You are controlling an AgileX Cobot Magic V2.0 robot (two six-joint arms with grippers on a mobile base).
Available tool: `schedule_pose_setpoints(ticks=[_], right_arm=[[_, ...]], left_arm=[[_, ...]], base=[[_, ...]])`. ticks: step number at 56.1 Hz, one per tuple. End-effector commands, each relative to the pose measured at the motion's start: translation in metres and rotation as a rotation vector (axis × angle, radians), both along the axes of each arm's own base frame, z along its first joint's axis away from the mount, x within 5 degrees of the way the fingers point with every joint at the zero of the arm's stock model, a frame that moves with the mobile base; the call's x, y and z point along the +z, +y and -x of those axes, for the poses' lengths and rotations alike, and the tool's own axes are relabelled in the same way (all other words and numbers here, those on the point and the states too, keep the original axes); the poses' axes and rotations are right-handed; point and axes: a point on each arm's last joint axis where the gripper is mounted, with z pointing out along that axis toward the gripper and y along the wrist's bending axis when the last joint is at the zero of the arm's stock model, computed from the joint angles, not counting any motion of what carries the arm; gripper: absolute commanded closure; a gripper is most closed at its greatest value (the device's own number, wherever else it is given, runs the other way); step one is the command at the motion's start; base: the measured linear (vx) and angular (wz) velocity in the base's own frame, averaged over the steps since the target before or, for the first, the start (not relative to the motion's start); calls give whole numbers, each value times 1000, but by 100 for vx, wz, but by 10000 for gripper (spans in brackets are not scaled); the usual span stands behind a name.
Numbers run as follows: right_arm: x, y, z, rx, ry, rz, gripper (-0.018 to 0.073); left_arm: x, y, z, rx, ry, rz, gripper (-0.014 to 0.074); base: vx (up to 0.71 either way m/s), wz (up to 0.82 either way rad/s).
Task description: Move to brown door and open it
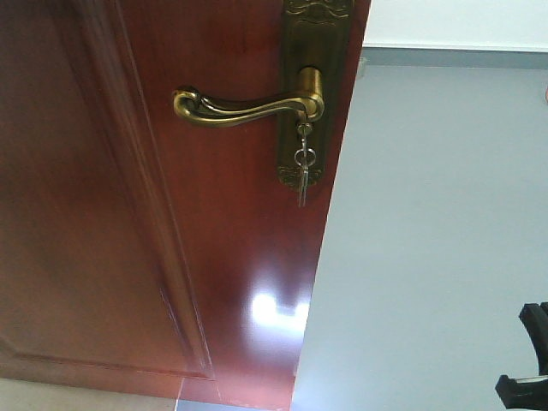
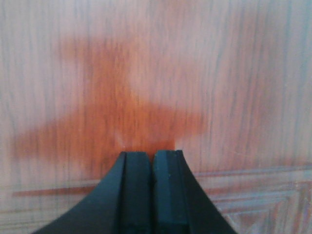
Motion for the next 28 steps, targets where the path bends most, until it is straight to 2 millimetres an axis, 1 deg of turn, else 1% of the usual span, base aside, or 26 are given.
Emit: schedule_pose_setpoints(ticks=[1,7,16,24,28], right_arm=[[6,-1,-2,-5,-83,10,559],[6,-1,-2,-5,-83,10,559],[6,-1,-2,-5,-83,10,559],[6,-1,-2,-5,-83,10,559],[6,-1,-2,-5,-83,10,559]], left_arm=[[13,2,5,18,-46,24,600],[13,2,5,23,-50,-3,600],[11,3,5,54,-75,-135,600],[13,7,4,91,-79,-84,600],[15,9,4,114,-104,-87,600]], base=[[0,0],[0,0],[0,0],[0,0],[0,0]])
